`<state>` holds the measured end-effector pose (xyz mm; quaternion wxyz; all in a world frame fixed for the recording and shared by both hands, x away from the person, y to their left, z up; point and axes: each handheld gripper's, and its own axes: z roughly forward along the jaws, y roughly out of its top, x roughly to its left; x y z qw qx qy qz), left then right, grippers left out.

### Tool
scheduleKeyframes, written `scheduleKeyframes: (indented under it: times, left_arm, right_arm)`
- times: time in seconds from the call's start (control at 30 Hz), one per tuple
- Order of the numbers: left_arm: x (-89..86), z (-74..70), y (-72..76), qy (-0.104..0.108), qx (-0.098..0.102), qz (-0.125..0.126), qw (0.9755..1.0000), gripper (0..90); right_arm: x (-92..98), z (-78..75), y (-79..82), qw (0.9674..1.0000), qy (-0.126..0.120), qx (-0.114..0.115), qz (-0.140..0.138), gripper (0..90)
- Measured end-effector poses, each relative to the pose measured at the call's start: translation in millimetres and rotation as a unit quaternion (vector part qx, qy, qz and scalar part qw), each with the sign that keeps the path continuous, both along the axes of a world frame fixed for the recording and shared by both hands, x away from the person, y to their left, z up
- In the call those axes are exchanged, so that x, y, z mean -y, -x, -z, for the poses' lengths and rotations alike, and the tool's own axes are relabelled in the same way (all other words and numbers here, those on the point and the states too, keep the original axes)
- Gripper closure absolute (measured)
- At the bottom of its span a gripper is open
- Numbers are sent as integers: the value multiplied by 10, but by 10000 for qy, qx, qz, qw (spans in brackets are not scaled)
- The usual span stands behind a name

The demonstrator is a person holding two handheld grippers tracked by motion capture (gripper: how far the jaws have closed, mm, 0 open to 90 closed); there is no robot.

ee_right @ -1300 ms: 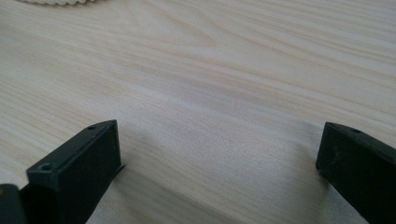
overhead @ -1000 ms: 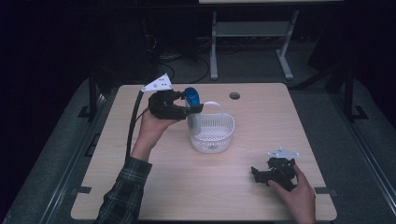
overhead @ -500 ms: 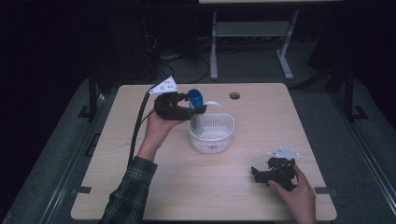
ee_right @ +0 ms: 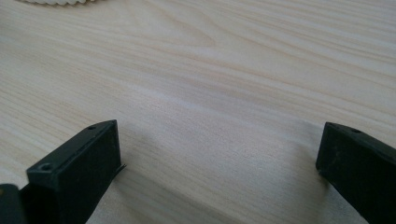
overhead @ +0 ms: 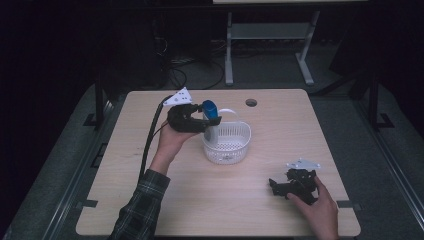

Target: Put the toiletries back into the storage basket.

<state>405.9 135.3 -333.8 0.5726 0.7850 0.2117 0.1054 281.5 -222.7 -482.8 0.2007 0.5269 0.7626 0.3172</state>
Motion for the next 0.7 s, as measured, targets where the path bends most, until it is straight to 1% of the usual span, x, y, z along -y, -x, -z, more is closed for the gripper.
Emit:
scheduleKeyframes:
  times: [0.37,0.47,0.67,0.7]
  left_arm:
    - [20,173,-24,-91,-90,-30,9999,358]
    - [20,224,-27,-69,-136,-38,9999,358]
    - [27,317,-36,-105,-228,-5,9997,358]
    - [29,335,-33,-93,-200,-19,9998,358]
  right_arm:
    - [2,1,-2,10000,7,11,-10,0]
    - [2,1,-2,10000,7,10,-11,0]
    - [2,1,-2,10000,7,11,-11,0]
    - [2,1,-2,10000,6,10,-10,0]
